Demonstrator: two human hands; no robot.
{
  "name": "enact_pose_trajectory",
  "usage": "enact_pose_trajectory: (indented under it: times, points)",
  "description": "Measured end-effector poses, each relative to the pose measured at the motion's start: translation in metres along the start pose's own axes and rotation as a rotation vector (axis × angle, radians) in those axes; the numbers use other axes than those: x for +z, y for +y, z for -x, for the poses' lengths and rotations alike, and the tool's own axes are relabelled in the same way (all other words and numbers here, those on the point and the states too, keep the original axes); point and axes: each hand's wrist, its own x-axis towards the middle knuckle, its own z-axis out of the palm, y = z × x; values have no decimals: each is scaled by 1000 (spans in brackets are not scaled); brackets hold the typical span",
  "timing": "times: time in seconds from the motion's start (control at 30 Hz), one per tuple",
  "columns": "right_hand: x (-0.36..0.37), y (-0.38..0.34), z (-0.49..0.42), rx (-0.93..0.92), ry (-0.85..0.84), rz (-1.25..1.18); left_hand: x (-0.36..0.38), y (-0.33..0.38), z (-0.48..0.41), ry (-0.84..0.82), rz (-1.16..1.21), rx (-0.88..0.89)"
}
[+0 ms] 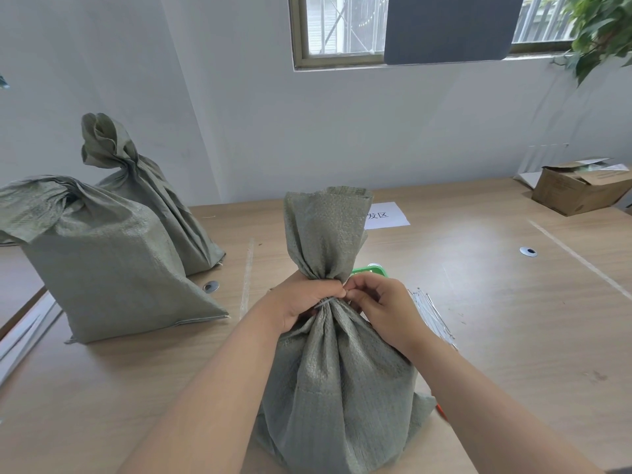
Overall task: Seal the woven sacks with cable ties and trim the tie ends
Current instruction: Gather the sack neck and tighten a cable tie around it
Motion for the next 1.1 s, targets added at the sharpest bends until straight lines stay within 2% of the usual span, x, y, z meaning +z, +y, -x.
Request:
enact_pose_trajectory:
  times: [0.37, 0.83, 1.1]
  points:
    - [2, -5, 3, 116, -107, -443, -3, -5, 12, -50, 127, -10]
    - [4, -3, 4, 202, -178, -546, 1, -8, 14, -80, 234, -3]
    - [5, 0, 3, 183, -163, -516, 4, -7, 11, -34, 180, 10]
